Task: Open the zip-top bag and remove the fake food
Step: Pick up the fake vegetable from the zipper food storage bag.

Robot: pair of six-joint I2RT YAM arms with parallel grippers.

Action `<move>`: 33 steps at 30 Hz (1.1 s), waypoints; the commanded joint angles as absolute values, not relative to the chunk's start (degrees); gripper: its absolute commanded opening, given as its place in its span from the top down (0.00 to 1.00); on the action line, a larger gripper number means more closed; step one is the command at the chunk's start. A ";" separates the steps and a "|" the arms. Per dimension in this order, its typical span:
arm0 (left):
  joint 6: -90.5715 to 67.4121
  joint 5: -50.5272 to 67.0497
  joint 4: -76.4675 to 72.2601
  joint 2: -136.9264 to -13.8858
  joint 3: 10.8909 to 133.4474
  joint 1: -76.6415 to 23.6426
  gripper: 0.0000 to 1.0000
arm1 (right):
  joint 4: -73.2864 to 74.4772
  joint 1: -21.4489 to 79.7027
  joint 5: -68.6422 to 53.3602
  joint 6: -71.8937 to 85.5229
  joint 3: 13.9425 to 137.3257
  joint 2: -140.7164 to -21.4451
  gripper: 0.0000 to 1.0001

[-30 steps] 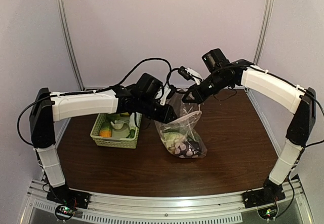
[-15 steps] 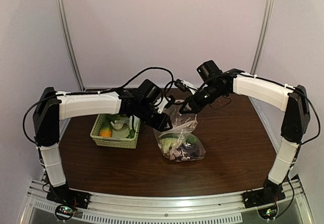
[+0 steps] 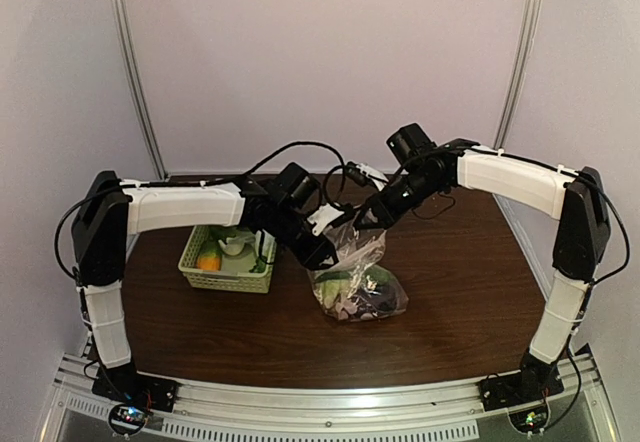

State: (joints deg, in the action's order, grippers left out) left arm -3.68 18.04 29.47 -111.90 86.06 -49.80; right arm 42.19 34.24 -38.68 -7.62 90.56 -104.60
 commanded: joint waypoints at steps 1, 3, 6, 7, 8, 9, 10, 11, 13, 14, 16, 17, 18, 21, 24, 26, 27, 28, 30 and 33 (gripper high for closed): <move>6.22 24.72 33.04 -113.34 86.66 -50.65 0.59 | 41.48 33.93 -39.55 -8.70 90.32 -104.48 1.00; 7.43 26.57 33.31 -112.92 86.55 -51.27 0.59 | 41.57 33.93 -39.68 -8.69 90.32 -104.45 1.00; 8.64 27.93 33.25 -112.63 86.40 -52.21 0.60 | 41.82 33.93 -40.34 -8.67 90.43 -104.64 1.00; 8.79 27.95 33.11 -112.76 86.29 -52.48 0.60 | 41.89 33.97 -40.48 -8.70 90.34 -104.71 1.00; 8.79 28.05 32.79 -112.95 86.16 -52.61 0.60 | 41.99 34.05 -40.60 -8.78 90.35 -104.80 1.00; 8.77 28.62 32.71 -113.16 86.03 -52.64 0.60 | 42.10 34.02 -40.69 -8.82 90.41 -104.84 1.00; 8.45 29.32 32.19 -113.27 85.75 -52.71 0.60 | 42.23 34.01 -40.74 -8.80 90.29 -104.92 1.00; 8.11 30.02 31.68 -113.37 85.37 -52.78 0.60 | 42.34 34.01 -40.89 -8.87 90.23 -104.92 1.00; 7.81 30.90 30.88 -113.38 84.66 -53.02 0.59 | 42.72 34.01 -41.39 -9.14 90.12 -105.00 1.00; 7.37 30.43 30.29 -113.44 84.26 -53.12 0.59 | 42.92 34.01 -41.62 -9.35 90.05 -105.07 1.00; 6.03 28.50 28.53 -113.75 83.46 -53.32 0.59 | 42.97 34.01 -41.75 -9.60 89.71 -105.16 1.00; 5.24 27.60 27.51 -114.00 83.01 -53.42 0.59 | 42.98 34.09 -41.75 -9.74 89.59 -105.30 1.00; 4.34 26.88 26.39 -114.32 82.56 -53.47 0.59 | 42.98 34.01 -41.75 -9.78 89.50 -105.40 1.00; 2.68 24.50 23.20 -115.22 81.40 -53.69 0.65 | 43.07 34.03 -41.88 -10.01 89.31 -105.84 1.00; 1.35 23.85 20.61 -115.65 80.69 -53.78 0.76 | 43.23 34.09 -41.76 -10.21 89.23 -106.10 1.00; 0.87 23.30 20.48 -115.54 80.96 -53.94 0.82 | 43.30 34.02 -41.55 -10.47 89.13 -106.03 1.00; 0.55 22.90 20.46 -115.26 81.15 -53.96 0.84 | 43.28 34.06 -41.37 -10.59 89.05 -106.03 1.00; 0.30 22.34 20.37 -114.63 81.31 -53.99 0.85 | 43.31 34.04 -40.82 -10.75 89.02 -106.12 1.00; -1.49 21.09 20.02 -113.36 81.61 -54.03 0.88 | 43.30 34.03 -40.08 -11.16 88.65 -106.10 1.00; -3.75 18.12 19.21 -111.16 82.10 -54.03 0.89 | 43.34 34.06 -39.24 -11.91 88.33 -106.07 1.00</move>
